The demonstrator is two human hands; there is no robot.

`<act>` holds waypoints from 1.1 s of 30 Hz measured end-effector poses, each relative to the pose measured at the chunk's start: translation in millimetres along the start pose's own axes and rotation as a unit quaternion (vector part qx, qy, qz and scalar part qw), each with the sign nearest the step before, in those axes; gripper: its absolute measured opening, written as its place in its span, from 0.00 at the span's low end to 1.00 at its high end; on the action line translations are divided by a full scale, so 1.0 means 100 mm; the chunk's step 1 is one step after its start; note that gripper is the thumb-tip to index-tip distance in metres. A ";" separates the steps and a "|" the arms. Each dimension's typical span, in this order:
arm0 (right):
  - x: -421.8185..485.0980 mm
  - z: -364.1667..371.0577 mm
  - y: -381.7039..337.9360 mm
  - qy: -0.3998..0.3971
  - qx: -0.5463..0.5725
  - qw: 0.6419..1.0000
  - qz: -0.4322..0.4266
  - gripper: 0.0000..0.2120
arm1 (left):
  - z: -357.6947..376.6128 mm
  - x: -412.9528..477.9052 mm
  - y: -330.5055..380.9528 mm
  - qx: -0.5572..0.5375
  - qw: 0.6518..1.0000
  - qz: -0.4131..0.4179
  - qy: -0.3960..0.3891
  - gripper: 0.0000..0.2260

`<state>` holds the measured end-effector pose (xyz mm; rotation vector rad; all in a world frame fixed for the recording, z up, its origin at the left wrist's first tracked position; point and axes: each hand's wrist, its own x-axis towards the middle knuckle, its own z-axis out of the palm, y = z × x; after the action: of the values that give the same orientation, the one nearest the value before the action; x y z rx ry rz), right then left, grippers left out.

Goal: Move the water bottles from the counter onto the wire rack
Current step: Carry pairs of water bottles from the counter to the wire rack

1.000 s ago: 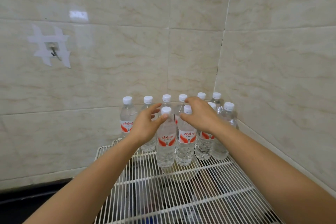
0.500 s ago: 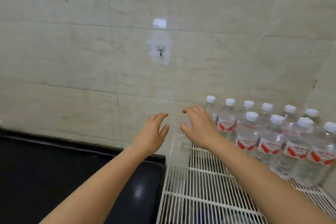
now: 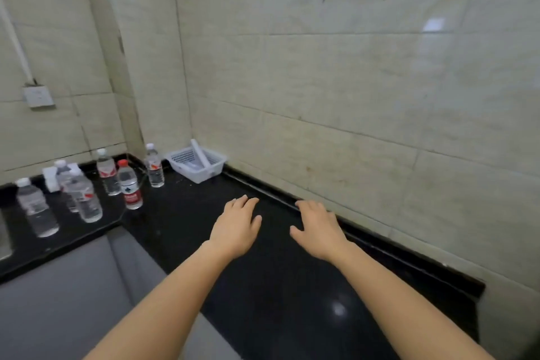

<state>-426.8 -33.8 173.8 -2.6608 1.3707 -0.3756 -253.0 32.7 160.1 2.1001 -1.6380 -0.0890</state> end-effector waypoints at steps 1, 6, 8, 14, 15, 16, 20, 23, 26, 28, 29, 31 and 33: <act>0.13 0.10 -0.25 -0.008 0.004 1.000 -0.012 0.27 | -0.08 0.00 -0.26 0.004 1.000 -0.017 0.003 0.22; 0.76 0.56 -1.32 -0.045 0.016 0.996 -0.080 0.28 | -0.42 -0.03 -1.41 0.030 0.994 -0.104 0.021 0.23; 0.99 0.74 -1.68 -0.062 0.018 0.992 -0.104 0.27 | -0.52 -0.04 -1.83 0.039 0.989 -0.143 0.023 0.23; 1.74 1.33 -2.62 -0.106 0.026 0.979 -0.172 0.27 | -0.74 0.05 -2.99 0.058 0.972 -0.227 0.024 0.23; 1.88 1.42 -2.76 -0.110 0.025 0.977 -0.183 0.26 | -0.77 0.11 -3.18 0.062 0.969 -0.237 0.023 0.23; 2.04 1.51 -2.90 -0.114 0.026 0.974 -0.193 0.26 | -0.81 0.17 -3.37 0.064 0.967 -0.246 0.025 0.23; 2.72 1.83 -3.44 -0.132 0.034 0.966 -0.220 0.26 | -0.98 0.52 -4.09 0.068 0.959 -0.274 0.033 0.22; 3.21 2.02 -3.81 -0.139 0.032 0.961 -0.237 0.24 | -1.11 0.76 -4.56 0.064 0.951 -0.299 0.041 0.22; 3.63 2.22 -4.17 -0.148 0.033 0.956 -0.250 0.24 | -1.22 0.93 -5.01 0.055 0.946 -0.315 0.058 0.22; 3.83 2.35 -4.39 -0.159 0.038 0.953 -0.256 0.26 | -1.28 1.00 -5.29 0.047 0.939 -0.334 0.062 0.22; 3.91 2.42 -4.50 -0.164 0.039 0.951 -0.260 0.27 | -1.30 1.03 -5.44 0.045 0.936 -0.342 0.066 0.22; 4.06 2.55 -4.70 -0.171 0.043 0.948 -0.266 0.27 | -1.37 1.10 -5.72 0.045 0.933 -0.349 0.075 0.22; 4.22 2.68 -4.91 -0.175 0.048 0.947 -0.264 0.25 | -1.45 1.17 -5.99 0.047 0.933 -0.347 0.087 0.22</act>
<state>266.2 -92.6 94.0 -2.7964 0.5186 -0.0054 367.4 75.5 75.8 2.5798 -0.7504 -0.0478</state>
